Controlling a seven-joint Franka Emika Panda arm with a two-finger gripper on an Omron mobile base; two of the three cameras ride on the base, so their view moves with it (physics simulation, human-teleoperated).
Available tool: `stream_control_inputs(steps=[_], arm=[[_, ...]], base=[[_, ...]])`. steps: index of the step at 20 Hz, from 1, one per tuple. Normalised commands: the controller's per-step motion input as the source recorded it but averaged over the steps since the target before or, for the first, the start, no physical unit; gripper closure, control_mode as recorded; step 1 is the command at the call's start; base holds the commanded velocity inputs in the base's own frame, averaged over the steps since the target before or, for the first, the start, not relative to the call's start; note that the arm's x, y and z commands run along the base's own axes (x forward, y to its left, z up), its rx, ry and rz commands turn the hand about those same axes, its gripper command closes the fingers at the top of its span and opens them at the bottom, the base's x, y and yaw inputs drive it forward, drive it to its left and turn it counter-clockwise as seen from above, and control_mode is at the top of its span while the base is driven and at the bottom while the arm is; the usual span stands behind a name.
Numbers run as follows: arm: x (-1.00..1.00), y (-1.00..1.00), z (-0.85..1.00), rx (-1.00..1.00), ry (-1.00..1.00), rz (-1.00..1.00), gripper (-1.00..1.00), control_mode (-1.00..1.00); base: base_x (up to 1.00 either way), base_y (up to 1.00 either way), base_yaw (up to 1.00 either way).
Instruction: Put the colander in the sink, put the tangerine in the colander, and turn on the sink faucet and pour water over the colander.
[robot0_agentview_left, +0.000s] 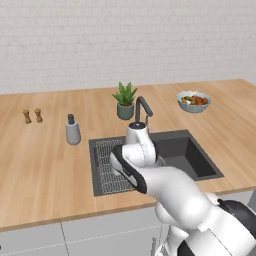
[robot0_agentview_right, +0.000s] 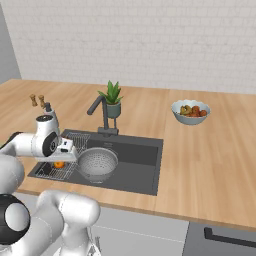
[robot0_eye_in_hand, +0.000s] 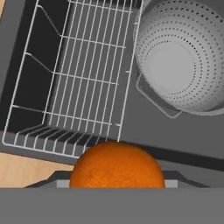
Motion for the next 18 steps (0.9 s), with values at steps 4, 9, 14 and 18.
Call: stream_control_inputs(steps=[4,9,14,18], arm=[[0.00,-0.96,0.00,0.08,-0.24,0.00,1.00,-1.00],[0.18,-0.72,0.00,0.10,-0.13,0.03,1.00,-1.00],[0.48,-0.30,0.00,0.07,0.01,0.01,1.00,-1.00],[0.20,-0.36,-0.28,0.03,0.00,0.04,1.00,-1.00]], base=[[0.00,0.00,0.00],[0.00,0.00,0.00],[0.00,0.00,0.00],[0.00,0.00,0.00]])
